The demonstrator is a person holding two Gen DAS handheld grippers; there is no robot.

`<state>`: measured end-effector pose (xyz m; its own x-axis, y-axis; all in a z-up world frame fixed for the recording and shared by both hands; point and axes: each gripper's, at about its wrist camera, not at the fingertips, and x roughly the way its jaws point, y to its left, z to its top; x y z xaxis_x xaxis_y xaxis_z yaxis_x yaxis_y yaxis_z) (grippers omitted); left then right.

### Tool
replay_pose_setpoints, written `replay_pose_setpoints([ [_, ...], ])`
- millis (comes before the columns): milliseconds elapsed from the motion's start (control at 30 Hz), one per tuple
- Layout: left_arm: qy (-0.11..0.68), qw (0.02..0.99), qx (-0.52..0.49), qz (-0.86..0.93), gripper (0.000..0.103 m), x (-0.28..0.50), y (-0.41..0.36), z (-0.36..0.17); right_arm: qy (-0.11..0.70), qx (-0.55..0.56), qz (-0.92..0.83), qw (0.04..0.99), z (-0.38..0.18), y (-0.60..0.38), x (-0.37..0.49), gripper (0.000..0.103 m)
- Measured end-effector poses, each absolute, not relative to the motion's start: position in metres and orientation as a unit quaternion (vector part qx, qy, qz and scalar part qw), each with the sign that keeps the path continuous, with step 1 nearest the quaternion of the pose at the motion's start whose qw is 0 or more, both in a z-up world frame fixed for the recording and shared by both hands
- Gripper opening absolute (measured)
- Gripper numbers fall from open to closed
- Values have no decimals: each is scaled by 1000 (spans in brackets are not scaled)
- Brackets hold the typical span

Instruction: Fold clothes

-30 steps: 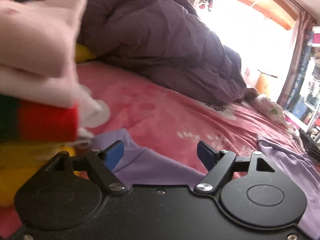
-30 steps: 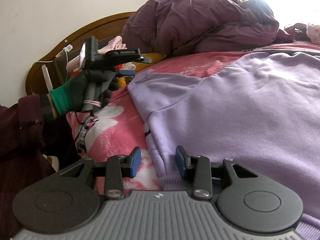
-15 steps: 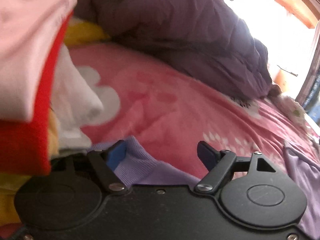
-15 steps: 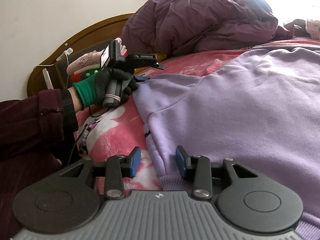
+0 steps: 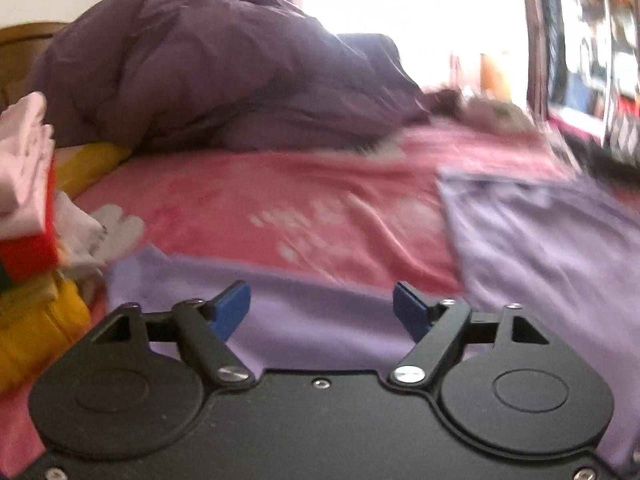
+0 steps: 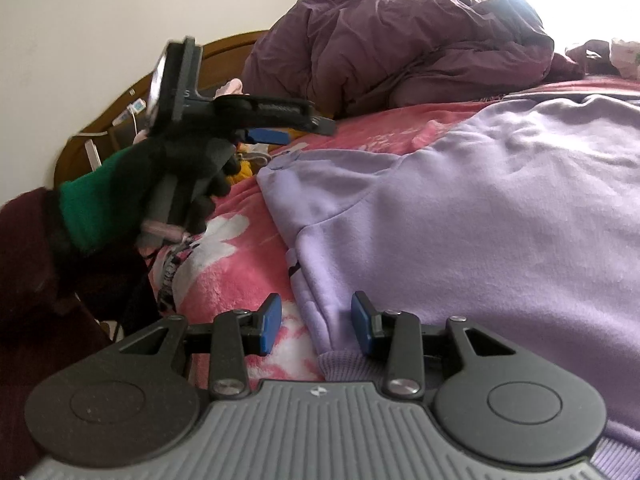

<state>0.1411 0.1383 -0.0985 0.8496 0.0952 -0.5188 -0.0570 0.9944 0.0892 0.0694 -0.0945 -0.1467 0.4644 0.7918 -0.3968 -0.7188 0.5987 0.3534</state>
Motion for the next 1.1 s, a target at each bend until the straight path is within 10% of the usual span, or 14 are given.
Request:
replay_pose_setpoints([
  [467,265,956,127,-4,68,95,24,-106,291,185,364,865,-105,-198,1,53],
  [1100,179,947,198,-178,83,11,-140,-91,114,464,141,867,-48,-420,-33,72],
])
